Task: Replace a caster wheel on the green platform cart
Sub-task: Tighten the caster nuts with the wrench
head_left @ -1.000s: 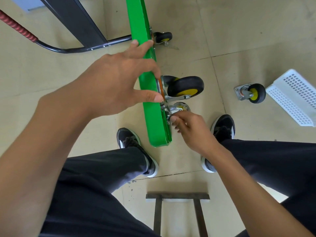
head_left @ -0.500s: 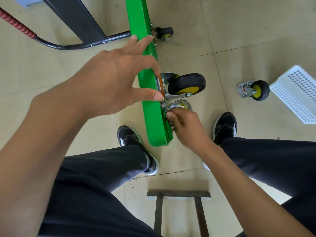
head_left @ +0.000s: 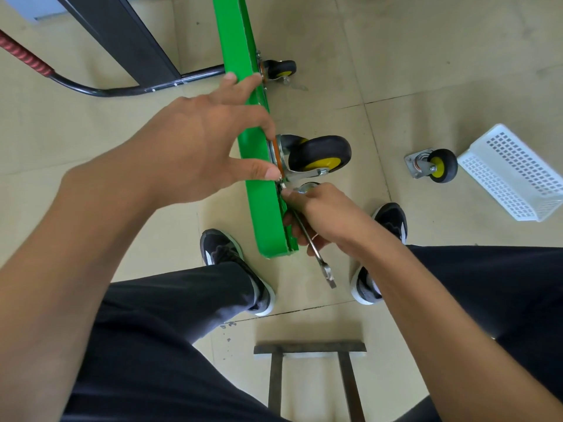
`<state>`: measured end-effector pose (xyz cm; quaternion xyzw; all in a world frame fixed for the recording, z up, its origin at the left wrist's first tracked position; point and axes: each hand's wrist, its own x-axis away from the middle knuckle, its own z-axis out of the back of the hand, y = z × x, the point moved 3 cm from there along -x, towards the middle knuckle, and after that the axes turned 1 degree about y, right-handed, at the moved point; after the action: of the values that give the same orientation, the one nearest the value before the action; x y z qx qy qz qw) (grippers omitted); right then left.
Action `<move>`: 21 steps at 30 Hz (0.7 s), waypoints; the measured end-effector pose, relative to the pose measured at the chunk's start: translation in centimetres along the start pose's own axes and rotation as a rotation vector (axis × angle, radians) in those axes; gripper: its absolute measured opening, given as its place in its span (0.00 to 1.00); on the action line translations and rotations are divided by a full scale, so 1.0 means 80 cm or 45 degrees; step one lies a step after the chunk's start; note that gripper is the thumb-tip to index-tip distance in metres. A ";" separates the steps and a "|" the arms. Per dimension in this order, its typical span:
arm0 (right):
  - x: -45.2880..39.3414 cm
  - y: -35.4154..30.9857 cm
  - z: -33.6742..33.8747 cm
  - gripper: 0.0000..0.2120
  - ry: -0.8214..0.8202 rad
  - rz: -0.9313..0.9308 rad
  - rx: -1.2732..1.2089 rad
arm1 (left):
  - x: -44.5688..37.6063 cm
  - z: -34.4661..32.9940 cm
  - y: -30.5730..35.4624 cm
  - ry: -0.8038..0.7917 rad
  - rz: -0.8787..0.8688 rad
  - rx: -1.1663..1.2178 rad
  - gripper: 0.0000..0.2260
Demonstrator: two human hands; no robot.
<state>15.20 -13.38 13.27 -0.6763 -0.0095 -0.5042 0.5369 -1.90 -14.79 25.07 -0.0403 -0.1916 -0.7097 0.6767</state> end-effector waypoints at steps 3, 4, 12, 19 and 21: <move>0.006 0.005 0.006 0.23 -0.038 0.027 0.024 | 0.000 -0.001 0.000 -0.006 -0.002 -0.010 0.32; 0.008 0.010 0.009 0.23 -0.046 0.050 0.046 | 0.000 -0.001 0.000 -0.007 -0.003 -0.012 0.32; -0.013 0.059 0.011 0.16 0.221 0.452 0.302 | -0.001 0.001 0.001 0.003 -0.007 0.003 0.31; -0.042 0.070 0.001 0.17 0.269 0.755 0.538 | -0.001 0.001 0.002 0.015 0.001 0.018 0.30; -0.048 0.072 -0.001 0.16 0.283 0.778 0.543 | -0.001 0.000 0.002 0.004 0.011 0.004 0.30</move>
<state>16.46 -13.82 6.47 -0.4625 0.1461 -0.3778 0.7887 -1.74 -14.70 25.11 -0.0389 -0.1915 -0.7065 0.6802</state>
